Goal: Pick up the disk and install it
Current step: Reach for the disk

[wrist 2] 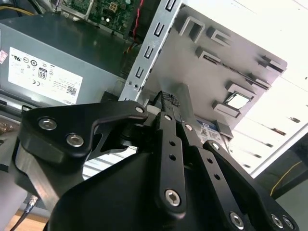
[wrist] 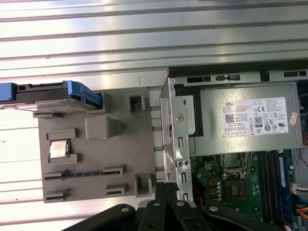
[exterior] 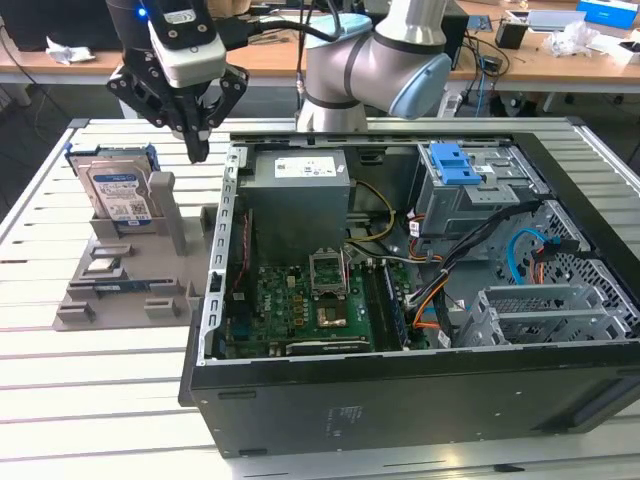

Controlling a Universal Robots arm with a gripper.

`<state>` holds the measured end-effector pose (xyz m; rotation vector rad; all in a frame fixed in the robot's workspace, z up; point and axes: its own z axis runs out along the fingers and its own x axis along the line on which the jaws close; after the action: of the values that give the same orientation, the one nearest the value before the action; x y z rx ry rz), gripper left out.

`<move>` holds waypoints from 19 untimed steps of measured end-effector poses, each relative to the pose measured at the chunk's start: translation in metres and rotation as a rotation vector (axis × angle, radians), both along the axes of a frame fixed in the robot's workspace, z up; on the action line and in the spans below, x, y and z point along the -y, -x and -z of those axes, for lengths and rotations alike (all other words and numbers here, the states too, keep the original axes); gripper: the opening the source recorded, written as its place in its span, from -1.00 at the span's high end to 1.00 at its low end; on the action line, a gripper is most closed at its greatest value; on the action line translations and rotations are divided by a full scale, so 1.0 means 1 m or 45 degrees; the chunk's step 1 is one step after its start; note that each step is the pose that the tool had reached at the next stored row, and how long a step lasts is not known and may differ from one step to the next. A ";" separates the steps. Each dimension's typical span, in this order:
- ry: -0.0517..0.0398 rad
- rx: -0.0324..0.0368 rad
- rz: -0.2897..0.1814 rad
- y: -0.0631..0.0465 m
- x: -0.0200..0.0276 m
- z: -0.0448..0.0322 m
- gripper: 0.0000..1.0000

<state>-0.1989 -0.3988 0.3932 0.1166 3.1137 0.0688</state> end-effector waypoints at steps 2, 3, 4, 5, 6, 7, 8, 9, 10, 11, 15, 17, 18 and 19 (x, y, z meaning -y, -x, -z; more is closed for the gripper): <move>0.000 -0.0001 0.000 0.003 0.0000 0.0000 0.79; 0.000 0.0000 0.000 0.006 0.0000 0.0000 0.79; 0.000 0.0000 0.000 0.008 0.0000 0.0000 0.79; 0.000 0.0000 0.000 0.009 0.0000 0.0000 0.79; 0.000 0.0000 0.000 0.010 0.0000 0.0000 0.79; 0.000 0.0000 0.000 0.011 0.0000 0.0000 0.79; 0.000 0.0000 0.000 0.011 0.0000 0.0000 0.79; 0.000 -0.0001 0.000 0.012 0.0000 0.0000 0.79; 0.000 0.0000 0.000 0.013 0.0000 0.0000 0.79; 0.000 0.0000 0.000 0.015 0.0000 0.0000 0.79; 0.000 0.0000 0.000 0.019 0.0000 0.0000 0.79; 0.000 0.0000 0.000 0.020 0.0000 0.0000 0.79; 0.000 -0.0001 0.000 0.022 0.0000 0.0000 0.79; 0.000 -0.0001 0.000 0.024 0.0000 0.0000 0.79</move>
<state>-0.2228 -0.3989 0.3932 0.1166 3.1138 0.0686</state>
